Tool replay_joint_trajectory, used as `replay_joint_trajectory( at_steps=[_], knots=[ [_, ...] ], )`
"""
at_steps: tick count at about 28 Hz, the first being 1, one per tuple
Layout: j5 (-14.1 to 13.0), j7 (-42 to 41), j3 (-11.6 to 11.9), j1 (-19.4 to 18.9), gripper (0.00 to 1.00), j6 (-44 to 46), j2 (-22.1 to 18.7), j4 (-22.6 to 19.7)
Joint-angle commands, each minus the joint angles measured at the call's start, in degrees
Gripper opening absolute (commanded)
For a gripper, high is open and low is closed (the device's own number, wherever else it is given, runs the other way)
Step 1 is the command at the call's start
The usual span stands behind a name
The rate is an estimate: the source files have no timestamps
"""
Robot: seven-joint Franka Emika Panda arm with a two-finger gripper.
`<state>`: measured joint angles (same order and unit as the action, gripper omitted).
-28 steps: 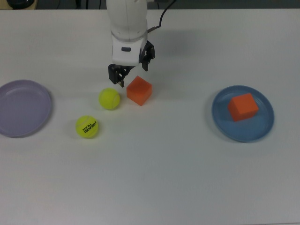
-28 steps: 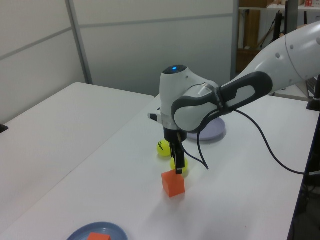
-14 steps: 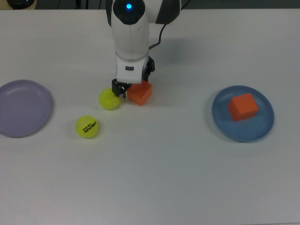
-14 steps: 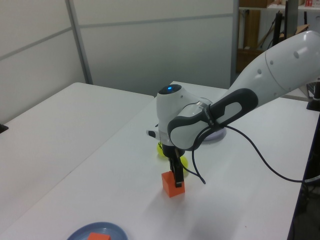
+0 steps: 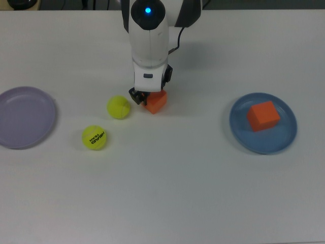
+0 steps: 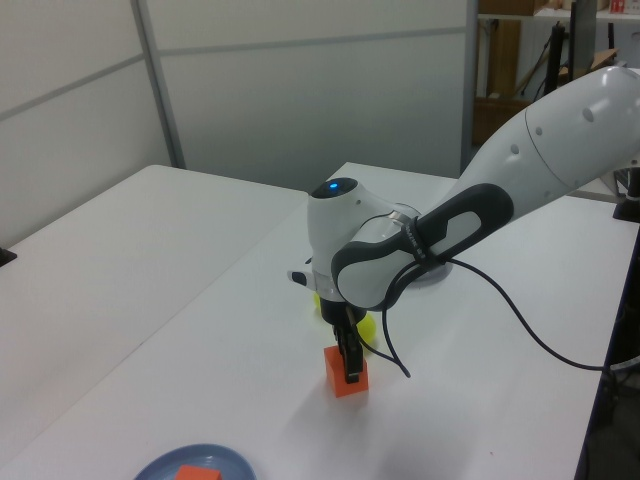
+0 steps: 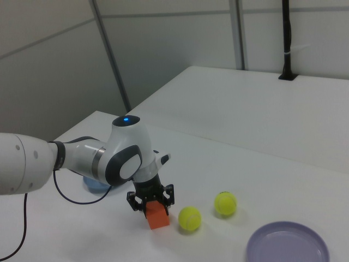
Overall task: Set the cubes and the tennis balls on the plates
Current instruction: 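Grasp the second orange cube and lift it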
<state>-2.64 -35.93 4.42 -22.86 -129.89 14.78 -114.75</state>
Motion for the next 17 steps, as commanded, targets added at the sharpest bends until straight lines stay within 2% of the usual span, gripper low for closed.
replay_joint_trajectory(
  at_steps=[1,6,9,17],
  knots=[
    [-2.54,1.22,0.07,-0.34,0.0,-0.81,-0.45,0.23],
    [-3.25,8.76,-1.25,-0.96,0.0,-0.45,-0.81,4.88],
    [-3.25,14.46,-3.62,-0.96,0.0,-0.37,-0.9,8.3],
    [-2.46,30.11,-8.98,-2.36,0.0,-0.45,-0.02,14.2]
  ],
)
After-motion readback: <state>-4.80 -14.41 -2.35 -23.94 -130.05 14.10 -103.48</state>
